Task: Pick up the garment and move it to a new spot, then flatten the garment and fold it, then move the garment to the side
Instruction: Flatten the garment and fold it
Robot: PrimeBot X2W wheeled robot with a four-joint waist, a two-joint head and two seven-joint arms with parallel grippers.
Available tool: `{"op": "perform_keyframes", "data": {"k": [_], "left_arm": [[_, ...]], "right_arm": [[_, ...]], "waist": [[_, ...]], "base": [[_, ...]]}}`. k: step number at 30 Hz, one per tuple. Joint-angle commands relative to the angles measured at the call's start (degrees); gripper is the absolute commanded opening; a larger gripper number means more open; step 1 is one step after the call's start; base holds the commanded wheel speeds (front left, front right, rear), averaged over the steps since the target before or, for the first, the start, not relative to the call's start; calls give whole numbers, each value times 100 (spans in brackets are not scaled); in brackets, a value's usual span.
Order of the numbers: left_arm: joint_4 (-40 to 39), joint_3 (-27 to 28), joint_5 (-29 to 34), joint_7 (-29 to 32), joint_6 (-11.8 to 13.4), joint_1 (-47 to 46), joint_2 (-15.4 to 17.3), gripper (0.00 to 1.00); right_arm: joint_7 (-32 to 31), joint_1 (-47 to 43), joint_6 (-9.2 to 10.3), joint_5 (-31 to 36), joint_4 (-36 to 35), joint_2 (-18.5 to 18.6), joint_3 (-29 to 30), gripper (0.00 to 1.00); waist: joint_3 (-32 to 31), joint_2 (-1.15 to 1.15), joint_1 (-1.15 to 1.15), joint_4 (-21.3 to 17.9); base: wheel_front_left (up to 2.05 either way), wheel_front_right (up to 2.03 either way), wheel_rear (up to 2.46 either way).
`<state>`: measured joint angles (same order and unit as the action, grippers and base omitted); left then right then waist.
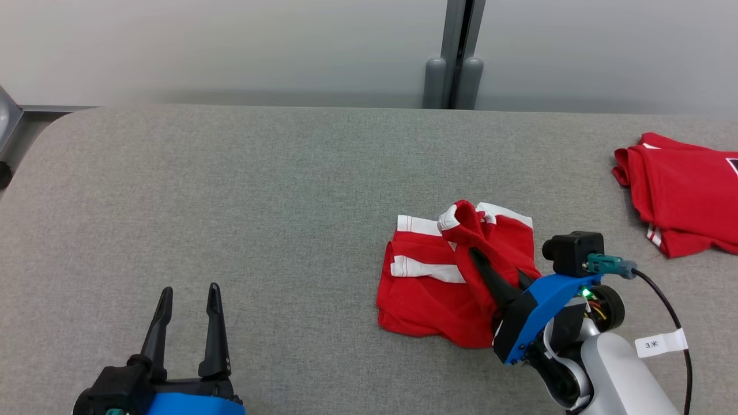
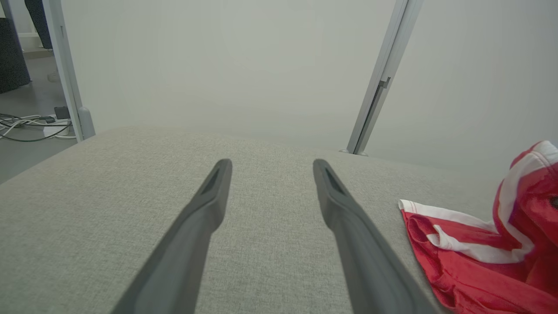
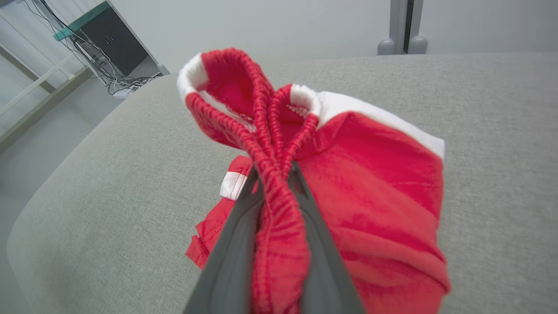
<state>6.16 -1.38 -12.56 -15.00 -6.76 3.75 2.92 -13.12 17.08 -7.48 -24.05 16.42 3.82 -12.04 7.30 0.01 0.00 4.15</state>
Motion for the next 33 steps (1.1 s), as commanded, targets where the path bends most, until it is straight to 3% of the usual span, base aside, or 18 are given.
{"op": "perform_keyframes", "data": {"k": [1,14,15,16,23,33], "left_arm": [[9,-28,-30,-24,42,-98,-5,100],[78,-216,-126,-24,35,-412,-5,100],[78,-221,-131,-24,38,-425,-6,100],[84,-226,-137,-24,39,-430,-6,100],[101,-182,-143,-24,62,-339,-5,100],[-17,-29,-21,-24,60,-180,-5,100]], "right_arm": [[2,95,-4,51,106,-43,-6,0],[641,694,-4,-395,1214,-86,-462,0],[713,738,-4,-422,1323,-86,-506,30],[752,773,-4,-457,1427,-87,-559,100],[1345,854,-4,-311,1578,-85,-810,100],[2033,313,-4,494,603,197,-363,100]], "waist": [[44,-1,0,56],[322,-1,0,289],[327,-1,0,292],[326,-1,0,296],[206,-1,0,199],[-12,-1,0,-221]], "base": [[0,0,0],[0,0,0],[0,0,0],[0,0,0],[0,0,0],[0,0,0]]}}
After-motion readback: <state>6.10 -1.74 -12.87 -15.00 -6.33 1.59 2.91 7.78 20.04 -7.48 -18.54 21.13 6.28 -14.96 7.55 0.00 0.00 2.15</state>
